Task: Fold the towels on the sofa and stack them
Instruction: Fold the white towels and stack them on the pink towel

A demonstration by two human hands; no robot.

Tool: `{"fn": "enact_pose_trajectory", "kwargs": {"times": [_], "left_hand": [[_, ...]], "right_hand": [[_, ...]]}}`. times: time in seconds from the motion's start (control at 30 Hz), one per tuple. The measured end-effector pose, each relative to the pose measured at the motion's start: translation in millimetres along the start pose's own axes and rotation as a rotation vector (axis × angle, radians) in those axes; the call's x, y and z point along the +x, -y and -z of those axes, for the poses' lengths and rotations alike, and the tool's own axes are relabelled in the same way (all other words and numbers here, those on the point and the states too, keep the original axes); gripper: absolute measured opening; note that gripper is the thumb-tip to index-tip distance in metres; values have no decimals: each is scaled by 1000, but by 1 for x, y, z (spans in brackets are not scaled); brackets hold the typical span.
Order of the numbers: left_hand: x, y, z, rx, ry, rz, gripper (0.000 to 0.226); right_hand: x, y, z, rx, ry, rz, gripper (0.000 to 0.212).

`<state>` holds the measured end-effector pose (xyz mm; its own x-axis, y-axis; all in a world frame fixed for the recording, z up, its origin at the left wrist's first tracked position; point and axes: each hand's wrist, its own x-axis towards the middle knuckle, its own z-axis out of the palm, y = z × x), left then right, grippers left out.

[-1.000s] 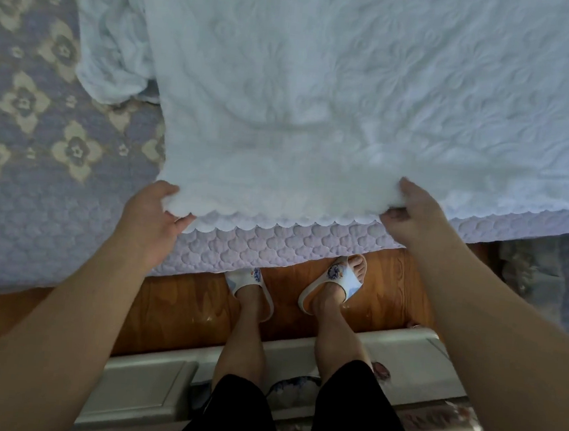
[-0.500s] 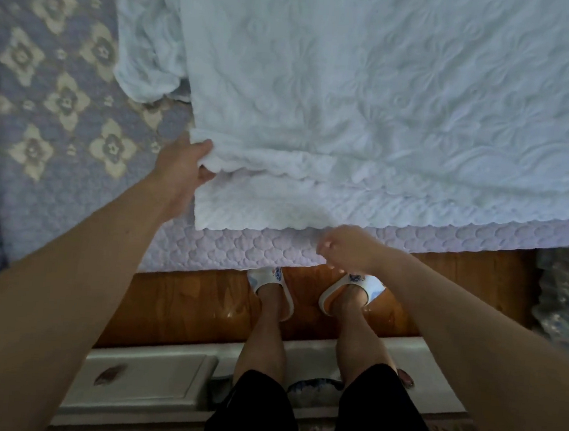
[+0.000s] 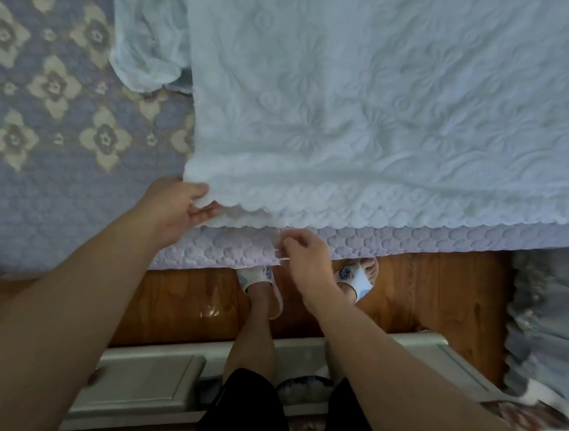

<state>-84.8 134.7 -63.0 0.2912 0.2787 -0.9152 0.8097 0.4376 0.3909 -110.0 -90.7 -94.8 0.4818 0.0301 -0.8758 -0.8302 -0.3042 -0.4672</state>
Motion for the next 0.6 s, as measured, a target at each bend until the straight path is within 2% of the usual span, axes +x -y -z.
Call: {"fn": "enact_pose_trajectory", "kwargs": {"times": [0.07,0.1,0.17,0.23,0.3,0.33,0.4,0.47,0.53,0.6], "left_hand": [[-5,13,0,-65,20,63,16],[-6,18,0,-105,33,88,13],[-6,25,0,-164,35,124,11],[-6,28,0,-162,28,123,8],[-6,30,-1,-86,23,103,9],[-5,33,-1,20,3,78,12],[2,40,2,376,-71,-16,17],[7,45,3,621,-154,-99,11],[8,45,-1,622,-196,-117,6],[9,44,-8,565,-223,-91,15]], "right_hand": [[5,10,52,423,-243,-127,15],[8,15,79,597,-318,-141,22],[18,23,122,819,-367,-121,39],[30,29,147,849,-354,-137,48],[40,34,154,790,-361,-182,47],[42,36,153,755,-375,-192,43],[45,38,147,680,-406,-210,36],[45,39,141,636,-411,-241,29],[43,41,135,611,-400,-260,25],[44,44,134,648,-385,-268,26]]}}
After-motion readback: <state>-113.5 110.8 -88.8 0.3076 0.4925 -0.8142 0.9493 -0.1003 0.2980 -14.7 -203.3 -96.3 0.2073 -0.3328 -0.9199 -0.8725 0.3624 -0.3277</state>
